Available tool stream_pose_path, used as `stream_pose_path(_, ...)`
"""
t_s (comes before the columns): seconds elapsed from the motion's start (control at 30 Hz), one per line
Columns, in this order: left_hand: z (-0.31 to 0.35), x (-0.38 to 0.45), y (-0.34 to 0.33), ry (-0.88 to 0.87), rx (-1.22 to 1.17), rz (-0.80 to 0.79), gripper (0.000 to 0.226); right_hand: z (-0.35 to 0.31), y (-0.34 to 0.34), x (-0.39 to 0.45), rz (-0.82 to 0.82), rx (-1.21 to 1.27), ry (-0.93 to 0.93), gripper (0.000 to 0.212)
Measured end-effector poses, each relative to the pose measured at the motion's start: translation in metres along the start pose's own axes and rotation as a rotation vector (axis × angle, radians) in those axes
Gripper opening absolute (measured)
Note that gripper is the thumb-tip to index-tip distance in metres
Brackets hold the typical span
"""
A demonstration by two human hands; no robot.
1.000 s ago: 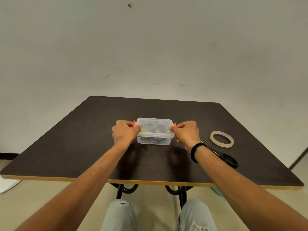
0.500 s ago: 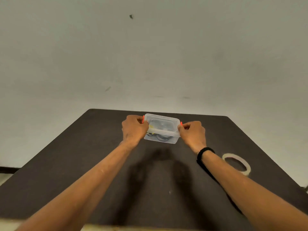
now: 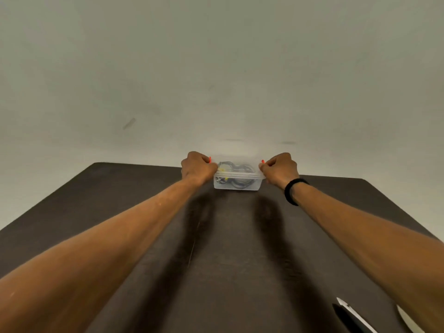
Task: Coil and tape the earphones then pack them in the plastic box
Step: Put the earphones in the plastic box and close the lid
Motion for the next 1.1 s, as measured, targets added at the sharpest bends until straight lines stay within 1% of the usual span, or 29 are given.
stream_pose_path(0.1,-0.01,0.009,-0.006,0.008,0.017,-0.013,0.024,0.007,-0.008,0.005,-0.009,0.052,-0.016,0.031)
stream_pose_path(0.17,-0.01,0.01,-0.005,0.015,0.003,-0.021,0.022,0.007,-0.008,0.0,-0.022,0.059,-0.021,0.034)
stream_pose_path(0.2,-0.007,0.007,-0.004,-0.002,0.033,-0.018,0.025,0.007,-0.005,-0.004,-0.024,0.052,-0.023,0.037)
stream_pose_path(0.27,0.009,-0.005,0.003,-0.136,0.196,0.023,0.043,0.004,0.006,-0.017,-0.02,0.009,-0.002,0.043)
stream_pose_path(0.3,0.023,-0.018,0.006,-0.252,0.267,0.057,0.045,0.002,0.014,-0.025,-0.027,-0.024,0.02,0.044)
stream_pose_path(0.33,0.038,-0.034,0.008,-0.37,0.286,0.07,0.04,-0.001,0.021,-0.034,-0.047,-0.063,0.047,0.042)
stream_pose_path(0.37,0.05,-0.053,0.006,-0.463,0.271,0.038,0.033,-0.003,0.03,-0.047,-0.077,-0.102,0.076,0.037)
stream_pose_path(0.4,0.061,-0.072,0.002,-0.531,0.252,-0.032,0.027,-0.006,0.04,-0.061,-0.108,-0.14,0.109,0.032)
stream_pose_path(0.47,0.077,-0.12,-0.014,-0.6,0.236,-0.257,0.023,-0.013,0.067,-0.099,-0.148,-0.21,0.18,0.026)
stream_pose_path(0.57,0.09,-0.2,-0.043,-0.716,0.3,-0.621,0.032,-0.022,0.109,-0.172,-0.222,-0.313,0.26,0.024)
stream_pose_path(0.6,0.092,-0.225,-0.051,-0.76,0.335,-0.706,0.037,-0.017,0.125,-0.196,-0.247,-0.361,0.255,0.023)
stream_pose_path(0.67,0.094,-0.262,-0.066,-0.838,0.383,-0.793,0.044,0.002,0.151,-0.239,-0.312,-0.411,0.164,0.024)
stream_pose_path(0.73,0.095,-0.285,-0.079,-0.876,0.421,-0.825,0.048,0.03,0.174,-0.279,-0.35,-0.466,0.053,0.029)
stream_pose_path(0.83,0.1,-0.301,-0.092,-0.892,0.444,-0.814,0.045,0.06,0.198,-0.321,-0.28,-0.649,0.002,0.043)
stream_pose_path(0.9,0.104,-0.308,-0.099,-0.903,0.462,-0.81,0.042,0.078,0.2,-0.338,-0.288,-0.747,-0.041,0.054)
stream_pose_path(0.93,0.105,-0.312,-0.102,-0.91,0.473,-0.81,0.04,0.086,0.198,-0.344,-0.308,-0.757,-0.055,0.056)
stream_pose_path(1.0,0.104,-0.316,-0.108,-0.905,0.49,-0.804,0.037,0.094,0.192,-0.346,-0.313,-0.709,-0.037,0.051)
stream_pose_path(1.1,0.105,-0.321,-0.111,-0.888,0.461,-0.764,0.032,0.095,0.196,-0.346,-0.235,-0.645,0.025,0.036)
Point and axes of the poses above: each hand's wrist, its own x-axis towards the middle knuckle, its own y-axis out of the back of the hand, z = x × y, the point moved 10 cm from there along x, towards the middle knuckle, and after that the axes turned 2 degrees about -y, right-handed, at the moved point
